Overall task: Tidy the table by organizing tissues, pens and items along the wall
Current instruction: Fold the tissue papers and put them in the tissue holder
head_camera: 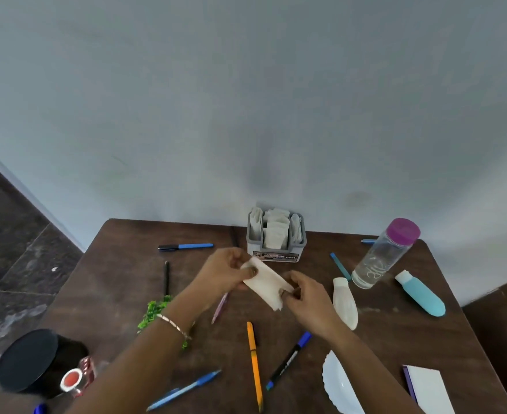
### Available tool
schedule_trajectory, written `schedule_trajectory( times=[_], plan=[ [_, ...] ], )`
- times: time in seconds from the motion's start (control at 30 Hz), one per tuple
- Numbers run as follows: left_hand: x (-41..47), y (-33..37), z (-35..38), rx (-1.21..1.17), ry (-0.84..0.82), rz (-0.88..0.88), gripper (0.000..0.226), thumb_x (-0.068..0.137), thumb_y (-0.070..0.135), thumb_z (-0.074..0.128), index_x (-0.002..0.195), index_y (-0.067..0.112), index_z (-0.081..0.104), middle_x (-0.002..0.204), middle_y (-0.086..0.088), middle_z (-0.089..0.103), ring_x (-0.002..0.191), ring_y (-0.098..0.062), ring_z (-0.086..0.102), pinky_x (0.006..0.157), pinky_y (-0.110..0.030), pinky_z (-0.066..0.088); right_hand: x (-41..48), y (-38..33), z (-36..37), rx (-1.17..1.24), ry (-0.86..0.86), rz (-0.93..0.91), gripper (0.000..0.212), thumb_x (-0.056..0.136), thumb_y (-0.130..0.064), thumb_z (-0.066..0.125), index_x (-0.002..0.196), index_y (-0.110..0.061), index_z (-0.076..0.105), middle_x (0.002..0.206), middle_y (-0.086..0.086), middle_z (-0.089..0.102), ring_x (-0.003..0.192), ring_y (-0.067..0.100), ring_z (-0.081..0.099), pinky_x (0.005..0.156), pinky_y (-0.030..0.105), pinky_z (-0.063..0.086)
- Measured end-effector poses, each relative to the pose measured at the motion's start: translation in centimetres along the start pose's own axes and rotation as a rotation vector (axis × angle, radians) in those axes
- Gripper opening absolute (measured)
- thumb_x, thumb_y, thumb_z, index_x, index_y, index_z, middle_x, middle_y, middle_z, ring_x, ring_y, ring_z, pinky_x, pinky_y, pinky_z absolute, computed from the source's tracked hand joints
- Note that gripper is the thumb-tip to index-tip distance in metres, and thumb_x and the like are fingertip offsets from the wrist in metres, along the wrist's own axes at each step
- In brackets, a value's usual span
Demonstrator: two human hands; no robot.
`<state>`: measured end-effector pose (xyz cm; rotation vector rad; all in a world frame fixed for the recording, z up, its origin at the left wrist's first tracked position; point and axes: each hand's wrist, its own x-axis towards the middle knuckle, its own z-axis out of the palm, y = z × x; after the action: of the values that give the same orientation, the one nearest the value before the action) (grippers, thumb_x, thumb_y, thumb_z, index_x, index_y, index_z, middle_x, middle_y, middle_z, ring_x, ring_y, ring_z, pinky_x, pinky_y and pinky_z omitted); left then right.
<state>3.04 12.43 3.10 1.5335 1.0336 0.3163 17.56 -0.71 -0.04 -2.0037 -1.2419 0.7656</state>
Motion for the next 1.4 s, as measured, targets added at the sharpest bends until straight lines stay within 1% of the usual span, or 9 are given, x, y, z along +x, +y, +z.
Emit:
schedule_trajectory(
  times=[0.1, 0.17, 0.23, 0.37, 0.47, 0.63, 0.77, 0.93, 1.4],
  plan=[
    [3.1, 1.8, -1.7, 0.129, 0.178, 0.052, 0.023, 0.084, 0.007, 0.068, 0.107, 0.006, 0.065, 0.098, -0.007, 0.065, 0.076, -0.017, 0.066, 0.061, -0.023, 0.060, 1.6, 0.2, -0.1, 0.045, 0.067, 0.040, 0.020, 0.089, -0.022, 0.060, 0.109, -0.026, 0.060, 0.097, -0.008, 0.064, 0.082, 0.009, 0.060, 0.077, 0.033, 0.053],
    [5.0, 3.0, -2.8, 0.134, 0.268, 0.093, 0.023, 0.083, 0.004, 0.066, 0.106, 0.008, 0.065, 0.100, -0.006, 0.064, 0.074, -0.014, 0.064, 0.055, -0.016, 0.057, 2.1, 0.4, 0.1, 0.087, 0.080, 0.063, 0.019, 0.089, -0.021, 0.060, 0.106, -0.028, 0.060, 0.094, -0.009, 0.064, 0.080, 0.010, 0.061, 0.078, 0.033, 0.053],
    [6.7, 3.9, -3.3, 0.144, 0.316, 0.138, 0.019, 0.080, 0.001, 0.065, 0.097, 0.011, 0.065, 0.099, -0.006, 0.064, 0.074, -0.018, 0.066, 0.053, -0.017, 0.057, 2.2, 0.6, 0.4, 0.108, 0.060, 0.077, 0.018, 0.090, -0.021, 0.060, 0.106, -0.026, 0.061, 0.094, -0.010, 0.064, 0.083, 0.009, 0.061, 0.080, 0.030, 0.053],
    [9.0, 4.5, -3.0, 0.251, 0.366, 0.165, 0.014, 0.077, 0.003, 0.065, 0.087, 0.013, 0.064, 0.093, -0.007, 0.066, 0.079, -0.026, 0.068, 0.068, -0.037, 0.061, 1.4, 1.4, 1.3, 0.128, 0.021, 0.097, 0.016, 0.090, -0.021, 0.060, 0.105, -0.024, 0.062, 0.096, -0.010, 0.066, 0.085, 0.007, 0.062, 0.081, 0.027, 0.053],
    [10.0, 4.4, -2.3, 0.375, 0.404, 0.203, 0.011, 0.076, 0.009, 0.061, 0.085, 0.015, 0.064, 0.090, -0.003, 0.067, 0.083, -0.024, 0.065, 0.070, -0.035, 0.056, 0.9, 1.9, 1.7, 0.127, -0.005, 0.122, 0.014, 0.091, -0.021, 0.059, 0.104, -0.025, 0.062, 0.096, -0.009, 0.066, 0.085, 0.008, 0.063, 0.080, 0.027, 0.053],
    [10.6, 4.7, -1.5, 0.489, 0.427, 0.212, 0.016, 0.076, 0.006, 0.054, 0.079, 0.018, 0.063, 0.089, 0.003, 0.064, 0.087, -0.014, 0.054, 0.070, -0.024, 0.037, 0.5, 2.4, 1.9, 0.143, -0.002, 0.135, 0.010, 0.092, -0.022, 0.058, 0.099, -0.029, 0.059, 0.100, -0.010, 0.066, 0.085, 0.007, 0.062, 0.077, 0.022, 0.051],
    [10.9, 4.7, -1.3, 0.508, 0.414, 0.199, 0.014, 0.074, 0.006, 0.056, 0.076, 0.019, 0.061, 0.091, 0.000, 0.065, 0.086, -0.017, 0.058, 0.066, -0.023, 0.036, 0.4, 2.6, 2.0, 0.152, -0.005, 0.155, 0.011, 0.092, -0.023, 0.058, 0.101, -0.027, 0.061, 0.099, -0.012, 0.066, 0.088, 0.007, 0.062, 0.081, 0.025, 0.052],
    [11.2, 5.3, -0.6, 0.539, 0.440, 0.220, 0.013, 0.074, 0.004, 0.055, 0.079, 0.015, 0.060, 0.092, -0.003, 0.063, 0.082, -0.015, 0.053, 0.069, -0.024, 0.035, 0.1, 2.6, 2.2, 0.155, -0.009, 0.158, 0.012, 0.091, -0.024, 0.058, 0.103, -0.025, 0.062, 0.098, -0.012, 0.066, 0.089, 0.009, 0.063, 0.083, 0.028, 0.053],
    [11.6, 5.5, 1.0, 0.630, 0.445, 0.191, 0.012, 0.077, 0.001, 0.051, 0.084, 0.008, 0.058, 0.098, -0.009, 0.059, 0.080, -0.024, 0.052, 0.069, -0.029, 0.039, -0.9, 3.5, 2.4, 0.154, -0.034, 0.200, 0.013, 0.092, -0.027, 0.057, 0.105, -0.031, 0.060, 0.097, -0.014, 0.064, 0.086, 0.004, 0.061, 0.079, 0.021, 0.051]
  ],
)
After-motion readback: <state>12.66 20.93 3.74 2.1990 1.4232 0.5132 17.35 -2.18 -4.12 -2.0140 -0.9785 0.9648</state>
